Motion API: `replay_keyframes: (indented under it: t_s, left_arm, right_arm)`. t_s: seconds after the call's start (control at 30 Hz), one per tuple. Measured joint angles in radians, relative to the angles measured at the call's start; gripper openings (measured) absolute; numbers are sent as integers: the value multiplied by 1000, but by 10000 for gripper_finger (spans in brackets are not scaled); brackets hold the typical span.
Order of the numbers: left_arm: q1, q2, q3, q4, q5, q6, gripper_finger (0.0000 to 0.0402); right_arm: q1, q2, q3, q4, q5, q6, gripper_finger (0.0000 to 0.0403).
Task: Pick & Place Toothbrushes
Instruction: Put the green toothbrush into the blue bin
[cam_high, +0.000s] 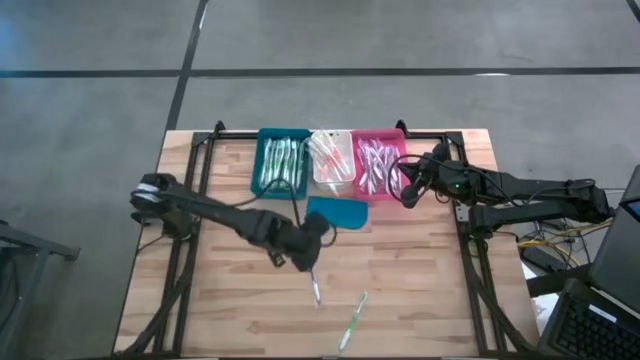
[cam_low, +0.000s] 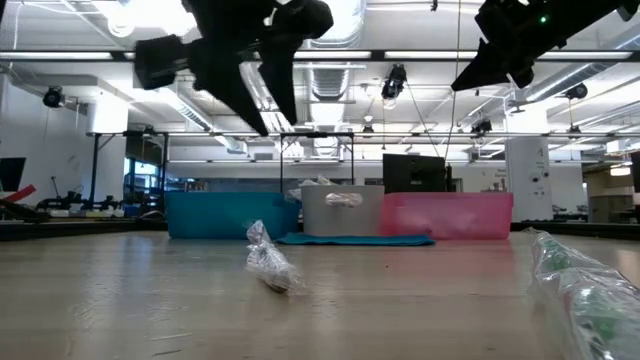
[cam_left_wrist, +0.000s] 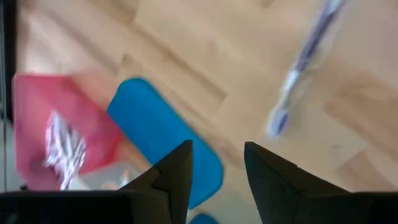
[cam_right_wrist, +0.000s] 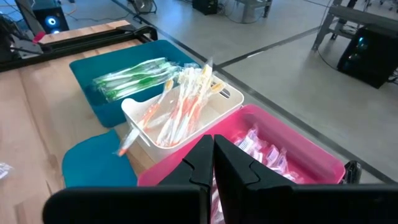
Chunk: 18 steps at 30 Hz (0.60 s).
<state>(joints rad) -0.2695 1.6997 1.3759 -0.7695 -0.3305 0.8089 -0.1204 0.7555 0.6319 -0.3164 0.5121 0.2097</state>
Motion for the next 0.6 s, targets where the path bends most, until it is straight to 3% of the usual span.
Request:
replay_keyframes:
  t_s: [0.23,0.3,0.43,0.6]
  left_arm:
    - [-99,40,-44,78,0,-2,147]
    - [-119,45,-52,80,-9,-29,146]
    - [-138,41,-55,79,-26,-155,141]
    - [-139,28,-55,68,-26,-323,136]
  right_arm:
    - [0,0,0,0,-32,23,8]
    - [1,0,0,5,-126,10,8]
    - [46,11,0,46,-416,-26,8]
    - [189,86,0,82,-463,-115,8]
